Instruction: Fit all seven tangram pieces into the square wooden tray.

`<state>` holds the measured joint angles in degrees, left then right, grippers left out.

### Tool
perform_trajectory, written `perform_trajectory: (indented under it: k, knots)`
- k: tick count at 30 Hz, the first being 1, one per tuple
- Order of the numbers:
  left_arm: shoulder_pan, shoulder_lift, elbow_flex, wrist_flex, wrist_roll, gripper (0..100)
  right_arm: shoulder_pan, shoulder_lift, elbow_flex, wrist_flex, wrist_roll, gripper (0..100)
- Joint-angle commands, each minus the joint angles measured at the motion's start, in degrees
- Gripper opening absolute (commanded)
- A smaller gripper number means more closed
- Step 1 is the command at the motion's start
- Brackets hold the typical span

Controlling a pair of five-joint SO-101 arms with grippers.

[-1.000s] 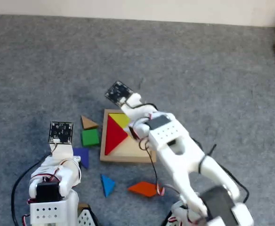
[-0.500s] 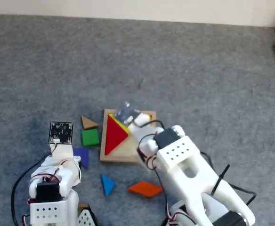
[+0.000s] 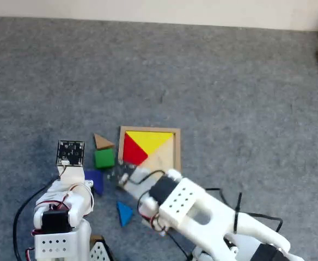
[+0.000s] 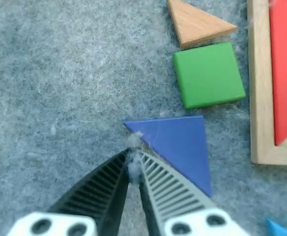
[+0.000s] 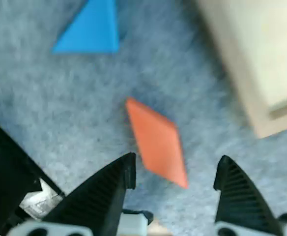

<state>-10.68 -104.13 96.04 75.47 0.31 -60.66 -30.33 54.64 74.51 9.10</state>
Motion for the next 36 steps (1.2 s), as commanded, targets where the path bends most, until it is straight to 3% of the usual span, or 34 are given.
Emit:
perform_trajectory:
  k: [1,11,16,20,30,36]
  knots:
    - [-0.57,-0.31,1.19,0.26,-0.09,0,-1.54,-2.15,2.24,-4.09,-1.49,25.9]
    - [-0.57,-0.31,1.19,0.26,-0.09,0,0.57,-1.54,15.69,-18.95,-1.49,25.1]
    - [-0.57,-0.31,1.19,0.26,-0.09,0,0.66,-2.15,16.66,-18.95,-1.23,9.8]
    - [-0.57,-0.31,1.19,0.26,-0.09,0,2.86,-2.15,16.66,-18.24,6.42,0.2]
    - [-0.57,-0.31,1.19,0.26,-0.09,0,13.05,-10.15,5.58,-2.86,15.21,0.5]
    - [-0.57,-0.31,1.19,0.26,-0.09,0,18.07,-19.91,2.59,-5.23,26.64,0.5]
